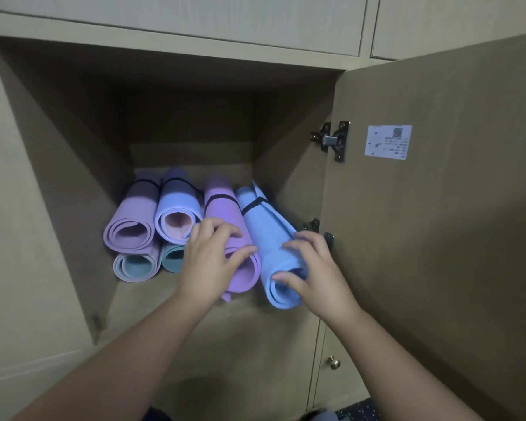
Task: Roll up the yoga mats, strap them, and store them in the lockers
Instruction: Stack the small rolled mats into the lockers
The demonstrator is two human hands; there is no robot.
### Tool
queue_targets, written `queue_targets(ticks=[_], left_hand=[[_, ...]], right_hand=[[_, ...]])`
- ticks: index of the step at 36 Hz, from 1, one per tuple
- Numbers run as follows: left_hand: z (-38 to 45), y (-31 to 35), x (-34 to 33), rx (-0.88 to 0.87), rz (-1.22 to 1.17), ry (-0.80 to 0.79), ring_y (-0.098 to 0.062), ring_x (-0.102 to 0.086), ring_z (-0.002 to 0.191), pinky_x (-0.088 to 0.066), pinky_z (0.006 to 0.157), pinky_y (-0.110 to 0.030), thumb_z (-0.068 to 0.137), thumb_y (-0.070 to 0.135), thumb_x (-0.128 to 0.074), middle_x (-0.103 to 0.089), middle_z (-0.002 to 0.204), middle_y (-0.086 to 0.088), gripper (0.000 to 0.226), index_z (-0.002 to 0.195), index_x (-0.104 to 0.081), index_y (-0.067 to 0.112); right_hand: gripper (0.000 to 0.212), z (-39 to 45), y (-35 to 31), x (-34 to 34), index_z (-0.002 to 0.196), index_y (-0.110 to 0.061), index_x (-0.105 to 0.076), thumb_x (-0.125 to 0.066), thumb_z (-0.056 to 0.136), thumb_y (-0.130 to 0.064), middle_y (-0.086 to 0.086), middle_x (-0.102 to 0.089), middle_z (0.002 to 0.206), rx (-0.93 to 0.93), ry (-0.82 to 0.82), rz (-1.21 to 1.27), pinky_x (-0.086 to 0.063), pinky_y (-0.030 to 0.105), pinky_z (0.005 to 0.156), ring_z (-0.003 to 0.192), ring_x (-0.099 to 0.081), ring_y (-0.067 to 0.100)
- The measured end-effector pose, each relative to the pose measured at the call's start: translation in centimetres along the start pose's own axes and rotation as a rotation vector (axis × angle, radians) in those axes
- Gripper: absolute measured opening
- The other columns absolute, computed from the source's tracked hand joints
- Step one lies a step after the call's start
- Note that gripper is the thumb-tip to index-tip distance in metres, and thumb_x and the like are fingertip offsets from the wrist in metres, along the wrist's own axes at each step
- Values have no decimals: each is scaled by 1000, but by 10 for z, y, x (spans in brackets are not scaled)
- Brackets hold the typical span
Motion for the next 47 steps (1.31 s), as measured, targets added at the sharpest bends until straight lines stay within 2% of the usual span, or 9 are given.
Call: queue_targets(ticks=[6, 12, 18, 21, 24, 29, 36, 40, 47], left_hand=[[34, -4, 4, 33, 5, 23, -17, -40, 108, -36, 83, -25, 87, 38, -67, -46, 105, 9, 24, 101, -65, 18], [48, -21, -5, 76, 33, 29, -24, -45, 111, -44, 84, -36, 89, 32, -65, -52, 115, -3, 26, 107, -64, 13], [39, -17, -19, -42, 190, 71, -35, -48, 112, -45, 88, -50, 82, 24, -73, -56, 116, -12, 23, 99, -66, 10], [11, -10, -23, -175, 265, 185, -31, -40, 120, -37, 95, -51, 86, 30, -60, -48, 127, -13, 25, 106, -56, 15], [-25, -6, -30, -384, 332, 256, -30, -40, 125, -32, 99, -48, 88, 27, -48, -41, 132, -10, 27, 113, -50, 18], [-50, -35, -57, -511, 554, 70, -29, -23, 142, -31, 107, -50, 84, 25, -54, -22, 155, -3, 57, 139, -42, 23], [-18, -32, -68, -459, 593, -44, -30, -14, 142, -26, 109, -49, 86, 26, -43, -14, 157, -6, 59, 144, -36, 18], [-4, -35, -75, -393, 551, -30, -32, -11, 143, -22, 111, -49, 79, 11, -50, -16, 157, -7, 70, 146, -30, 16], [35, -66, -87, -226, 544, -149, -35, -20, 141, -39, 102, -54, 69, 3, -21, -24, 154, -5, 81, 146, -35, 25]], right_hand=[[56, 37, -23, 0, 134, -15, -48, -72, 86, -31, -9, -28, 142, 43, 0, -61, -25, 13, 102, 133, -31, 8], [65, 72, -27, -17, 144, -14, -37, -66, 90, -36, -2, -18, 154, -8, -65, -178, -25, 25, 107, 141, -17, 17], [85, 96, -9, -13, 152, -11, -16, -65, 90, -43, 10, -16, 156, -212, 84, -334, -36, 37, 103, 138, -27, 29], [103, 96, 6, -20, 152, -12, -10, -73, 80, -50, 12, -15, 154, -369, 55, -358, -40, 39, 99, 136, -29, 31], [92, 89, 16, -20, 143, -8, -23, -71, 80, -55, 13, -30, 142, -481, 137, -383, -43, 37, 93, 127, -38, 31], [69, 71, 27, -30, 134, -2, -34, -63, 90, -46, 17, -43, 134, -491, 223, -275, -38, 33, 97, 123, -44, 31], [55, 77, 28, -55, 149, 0, -26, -46, 100, -12, 17, -10, 161, -392, 229, -16, -19, 29, 117, 149, -15, 28], [57, 85, 37, -61, 153, -4, -20, -43, 101, -11, 11, 5, 163, -369, 202, 48, -17, 24, 115, 150, -6, 24], [66, 111, 49, -80, 155, -6, -10, -46, 101, -22, 12, 19, 161, -369, 67, -23, -15, 33, 120, 151, 4, 25]])
Point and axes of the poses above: each hand's wrist, its own z-axis towards the middle knuckle, its own x-axis out of the back of the hand, y = z × x, the point moved 9 cm from there along z, towards the middle knuckle
